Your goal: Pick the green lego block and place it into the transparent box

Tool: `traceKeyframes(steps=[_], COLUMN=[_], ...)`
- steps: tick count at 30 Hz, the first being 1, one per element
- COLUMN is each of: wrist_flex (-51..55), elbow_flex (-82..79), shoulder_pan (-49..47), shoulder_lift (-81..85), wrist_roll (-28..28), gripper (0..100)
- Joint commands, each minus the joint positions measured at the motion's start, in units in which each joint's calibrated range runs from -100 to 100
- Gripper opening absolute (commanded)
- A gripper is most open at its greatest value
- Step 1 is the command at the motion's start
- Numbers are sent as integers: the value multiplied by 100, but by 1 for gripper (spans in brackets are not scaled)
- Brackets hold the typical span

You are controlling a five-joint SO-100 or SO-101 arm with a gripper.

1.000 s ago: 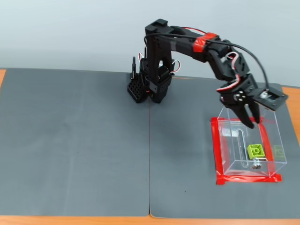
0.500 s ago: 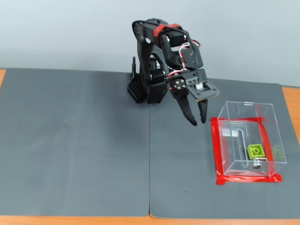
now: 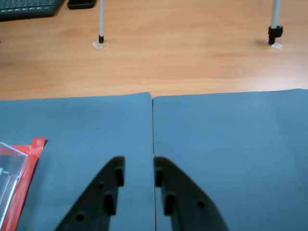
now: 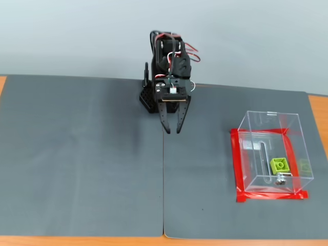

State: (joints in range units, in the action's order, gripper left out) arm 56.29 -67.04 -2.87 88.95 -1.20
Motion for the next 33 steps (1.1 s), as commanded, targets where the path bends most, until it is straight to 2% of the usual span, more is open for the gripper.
traceKeyframes(steps=[1,21,27,33], wrist_flex=[-73,-56,22,1021], elbow_flex=[-528,-2943,-3061,-2780], shoulder_pan=[172,217,217,164], shoulder_lift=[740,1037,1037,1037], wrist_roll=[28,8,13,39], gripper=[7,7,7,7])
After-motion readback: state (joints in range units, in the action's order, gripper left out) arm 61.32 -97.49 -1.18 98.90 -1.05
